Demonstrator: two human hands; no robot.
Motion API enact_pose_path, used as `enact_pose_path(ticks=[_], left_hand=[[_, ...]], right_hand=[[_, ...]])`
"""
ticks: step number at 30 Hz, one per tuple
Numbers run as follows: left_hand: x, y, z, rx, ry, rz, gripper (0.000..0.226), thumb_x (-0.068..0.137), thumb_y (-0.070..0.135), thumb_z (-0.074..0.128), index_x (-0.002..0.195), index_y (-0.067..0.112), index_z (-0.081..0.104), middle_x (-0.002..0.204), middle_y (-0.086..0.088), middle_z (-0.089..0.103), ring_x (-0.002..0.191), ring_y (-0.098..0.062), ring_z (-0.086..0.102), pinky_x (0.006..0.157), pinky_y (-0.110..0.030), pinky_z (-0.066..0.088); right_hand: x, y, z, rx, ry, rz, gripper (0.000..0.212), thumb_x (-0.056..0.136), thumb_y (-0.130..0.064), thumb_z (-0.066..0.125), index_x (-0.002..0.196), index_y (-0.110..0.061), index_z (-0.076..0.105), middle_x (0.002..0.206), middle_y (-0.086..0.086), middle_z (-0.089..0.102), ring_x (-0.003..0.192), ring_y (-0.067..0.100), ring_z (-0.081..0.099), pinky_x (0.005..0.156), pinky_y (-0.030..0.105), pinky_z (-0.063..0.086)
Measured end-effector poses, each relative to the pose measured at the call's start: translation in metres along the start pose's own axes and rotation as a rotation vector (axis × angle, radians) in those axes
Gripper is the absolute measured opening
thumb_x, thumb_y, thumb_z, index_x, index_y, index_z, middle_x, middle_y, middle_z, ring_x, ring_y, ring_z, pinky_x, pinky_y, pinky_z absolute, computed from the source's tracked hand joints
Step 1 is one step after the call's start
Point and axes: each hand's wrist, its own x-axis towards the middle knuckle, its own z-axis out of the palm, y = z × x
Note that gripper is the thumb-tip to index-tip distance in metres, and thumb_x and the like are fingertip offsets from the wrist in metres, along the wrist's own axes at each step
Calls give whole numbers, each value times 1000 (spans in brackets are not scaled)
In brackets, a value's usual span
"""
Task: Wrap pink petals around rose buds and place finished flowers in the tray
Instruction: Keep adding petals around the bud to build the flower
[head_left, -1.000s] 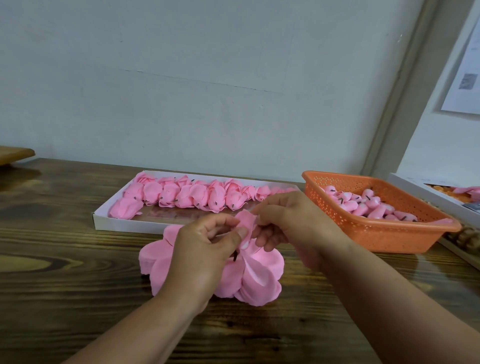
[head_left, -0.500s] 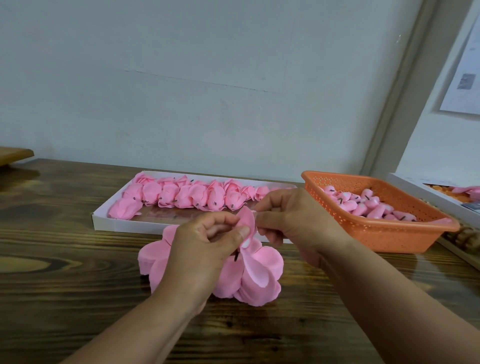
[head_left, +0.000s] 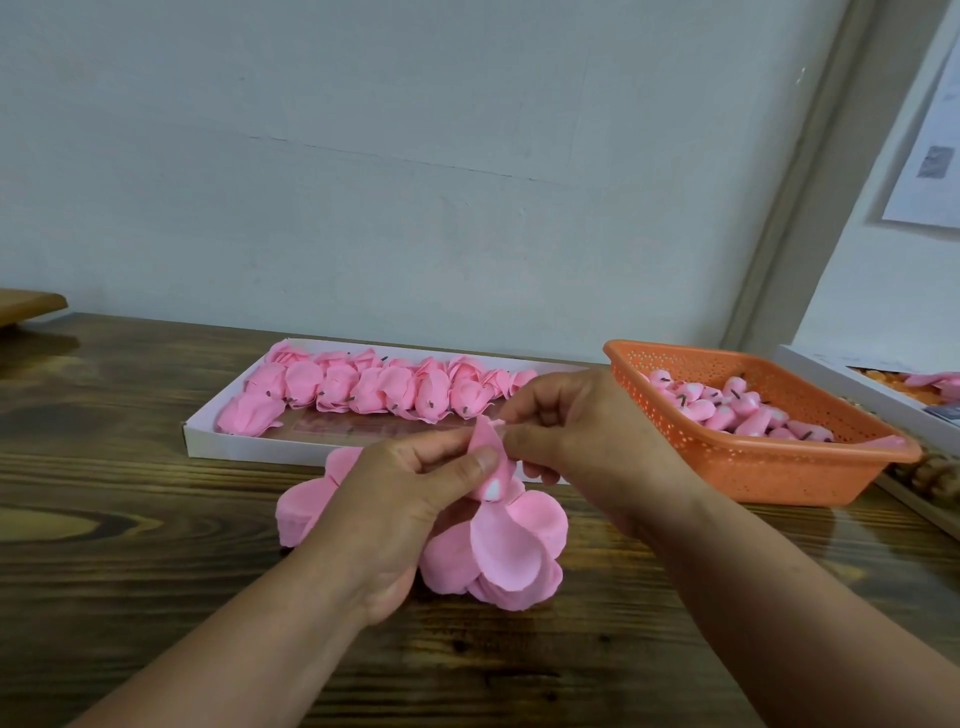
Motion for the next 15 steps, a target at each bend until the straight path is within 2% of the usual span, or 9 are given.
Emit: enact_pose_path(ticks=[4,6,8,9,11,14,15], left_hand=[[-1,5,1,-41,-7,-68,23,68,16,66,84,3,75,81,-12,71,73,-20,64,68,-29,53],[-4,9,1,-80,-1,-94,21,67,14,64,82,2,75,79,-13,71,68,-19,66,61,-26,53],[-7,16,1,-128,-13,-118,12,71,12,62,70,6,72,69,-10,67,57,-17,63,49,-20,50],[-9,19,0,-142,-18,-130,13,74,12,61,65,6,69,64,-8,64,52,-15,61,44,-18,47],[-11,23,-2,-180,-7,-167,15,76,12,59,64,6,65,60,-7,61,48,-15,59,43,-19,47],[-11,25,-2,-163,-38,-215,15,73,17,62,61,8,63,67,-8,62,57,-18,61,59,-28,49],[-11,24,-1,-150,-47,-228,14,71,20,63,62,9,62,69,-8,62,59,-19,61,61,-29,48]], right_hand=[[-3,-1,2,115,-12,39,8,80,-5,69,73,-5,67,49,-1,59,43,9,49,44,21,39],[-8,-3,1,180,29,14,9,83,-10,66,74,-9,68,54,0,61,47,11,51,46,25,41],[-20,-2,-3,194,148,-102,8,82,-17,67,75,-14,69,60,-1,64,53,12,55,49,27,44],[-29,-1,-4,158,184,-184,7,78,-25,68,78,-17,69,66,-1,65,57,11,57,52,27,47],[-48,6,-3,9,147,-355,22,71,-36,71,88,-22,68,80,-4,65,71,11,59,61,29,50],[-67,20,4,-339,51,-586,51,65,-37,82,108,-20,61,105,-4,57,95,11,58,76,28,50],[-69,23,7,-437,59,-637,54,67,-37,81,113,-20,58,110,-4,53,100,13,58,78,31,51]])
